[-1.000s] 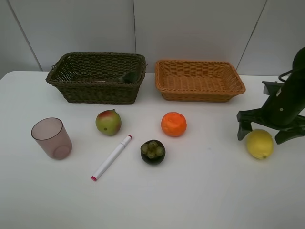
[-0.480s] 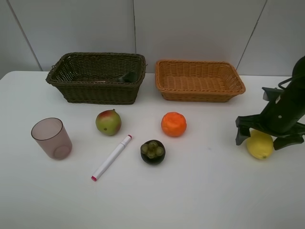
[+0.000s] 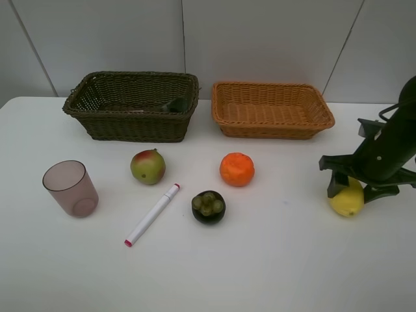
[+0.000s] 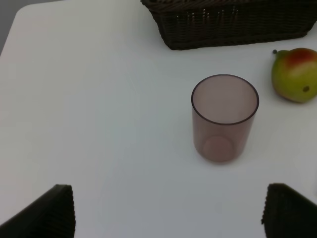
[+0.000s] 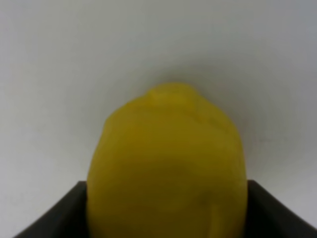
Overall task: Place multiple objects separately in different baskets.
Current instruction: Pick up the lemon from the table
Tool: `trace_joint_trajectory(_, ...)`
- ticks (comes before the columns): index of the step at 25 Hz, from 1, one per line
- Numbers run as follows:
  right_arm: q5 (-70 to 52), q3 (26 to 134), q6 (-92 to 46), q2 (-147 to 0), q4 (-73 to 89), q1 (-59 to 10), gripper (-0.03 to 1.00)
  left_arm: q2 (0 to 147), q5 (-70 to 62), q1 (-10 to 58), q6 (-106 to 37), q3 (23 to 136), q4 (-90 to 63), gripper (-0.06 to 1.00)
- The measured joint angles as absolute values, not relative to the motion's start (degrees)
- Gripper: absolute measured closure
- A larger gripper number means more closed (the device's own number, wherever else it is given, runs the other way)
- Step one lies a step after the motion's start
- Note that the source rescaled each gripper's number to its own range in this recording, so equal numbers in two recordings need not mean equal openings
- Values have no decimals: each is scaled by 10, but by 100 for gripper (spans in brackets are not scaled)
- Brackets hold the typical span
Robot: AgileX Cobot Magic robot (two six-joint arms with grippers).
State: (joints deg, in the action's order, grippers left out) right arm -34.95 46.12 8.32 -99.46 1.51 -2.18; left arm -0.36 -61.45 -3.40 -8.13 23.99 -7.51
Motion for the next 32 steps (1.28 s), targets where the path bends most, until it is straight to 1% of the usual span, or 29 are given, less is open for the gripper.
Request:
trace_joint_trajectory(5, -344, 461, 92, -995, 16, -22, 56, -4, -614, -34, -81, 240, -75, -6)
trace_joint_trajectory(11, -343, 461, 164, -995, -25, -22, 56, -4, -614, -34, -81, 240, -75, -6)
trace_joint_trajectory(22, -347, 465, 167, -995, -29, -24, 56, -4, -614, -34, -81, 240, -75, -6)
trace_joint_trajectory(26, -361, 495, 143, -995, -6, -35, 56, -4, -614, -34, -81, 240, -75, -6)
trace_joint_trajectory(32, -415, 564, 90, -995, 46, -38, 56, -4, -614, -34, -81, 240, -75, -6)
